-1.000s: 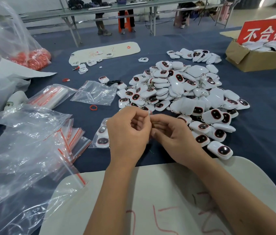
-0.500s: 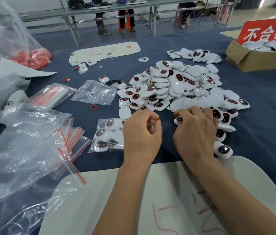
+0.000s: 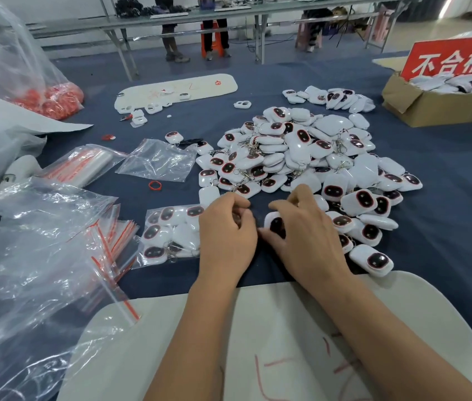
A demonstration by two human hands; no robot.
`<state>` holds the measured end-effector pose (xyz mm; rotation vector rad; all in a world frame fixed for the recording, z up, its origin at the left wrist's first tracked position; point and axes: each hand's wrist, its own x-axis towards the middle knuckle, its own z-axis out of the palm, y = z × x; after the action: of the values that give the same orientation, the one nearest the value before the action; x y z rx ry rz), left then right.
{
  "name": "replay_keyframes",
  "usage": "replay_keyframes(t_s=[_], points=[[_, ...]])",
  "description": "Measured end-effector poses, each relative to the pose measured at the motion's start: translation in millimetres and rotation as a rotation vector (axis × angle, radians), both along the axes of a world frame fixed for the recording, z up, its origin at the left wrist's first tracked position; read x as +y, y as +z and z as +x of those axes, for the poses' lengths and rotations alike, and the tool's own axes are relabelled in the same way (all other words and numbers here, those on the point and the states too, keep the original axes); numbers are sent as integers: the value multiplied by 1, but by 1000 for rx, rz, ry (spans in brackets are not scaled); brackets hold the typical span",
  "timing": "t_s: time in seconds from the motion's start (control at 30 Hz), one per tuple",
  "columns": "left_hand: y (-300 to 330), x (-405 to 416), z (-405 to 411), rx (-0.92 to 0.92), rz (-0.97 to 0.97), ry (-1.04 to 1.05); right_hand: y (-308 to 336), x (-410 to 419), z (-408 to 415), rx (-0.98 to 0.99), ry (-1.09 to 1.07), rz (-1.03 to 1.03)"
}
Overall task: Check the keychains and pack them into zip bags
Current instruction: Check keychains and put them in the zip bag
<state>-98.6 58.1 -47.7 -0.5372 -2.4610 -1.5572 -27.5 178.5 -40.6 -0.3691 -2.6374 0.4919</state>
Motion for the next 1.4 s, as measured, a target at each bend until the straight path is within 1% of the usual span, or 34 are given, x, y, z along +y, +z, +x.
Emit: replay_keyframes(t_s=[0.07, 0.1, 0.13, 0.2, 0.23, 0.27, 0.3, 0.43, 0.53, 0.7, 0.93, 1.03, 1.17, 1.27, 1.4], points=[[4, 0, 3, -88, 120, -72, 0, 2, 0, 204, -22, -110], [7, 0, 5, -137, 193, -122, -1, 4, 0, 305, 10, -220], [10, 0, 7, -185, 270, -173, -1, 5, 0, 373, 72, -378], [15, -1, 9, -244, 386, -244, 0, 4, 0, 379, 255, -782], [16, -2, 8, -249, 402, -253, 0, 2, 0, 353, 327, -945], [15, -4, 7, -242, 398, -247, -2, 0, 0, 319, 369, -1049], [14, -5, 6, -236, 389, -238, -3, -3, -1, 292, 391, -1103], [13, -8, 4, -249, 367, -209, -4, -4, -3, 305, 346, -1188], [12, -6, 2, -317, 424, -166, -6, -1, -2, 288, 334, -1234], [11, -3, 2, -374, 490, -164, -7, 0, -3, 285, 329, -1235], [7, -1, 4, -321, 449, -169, -11, 1, -5, 289, 332, -1252], [6, -1, 2, -225, 353, -136, -11, 1, -6, 276, 343, -1264], [7, -3, 2, -210, 352, -208, -9, 2, -6, 300, 340, -1319], [7, -5, 3, -167, 319, -267, -8, 3, -5, 330, 304, -1290], [8, -5, 5, -161, 311, -279, -8, 4, -4, 326, 259, -1229]])
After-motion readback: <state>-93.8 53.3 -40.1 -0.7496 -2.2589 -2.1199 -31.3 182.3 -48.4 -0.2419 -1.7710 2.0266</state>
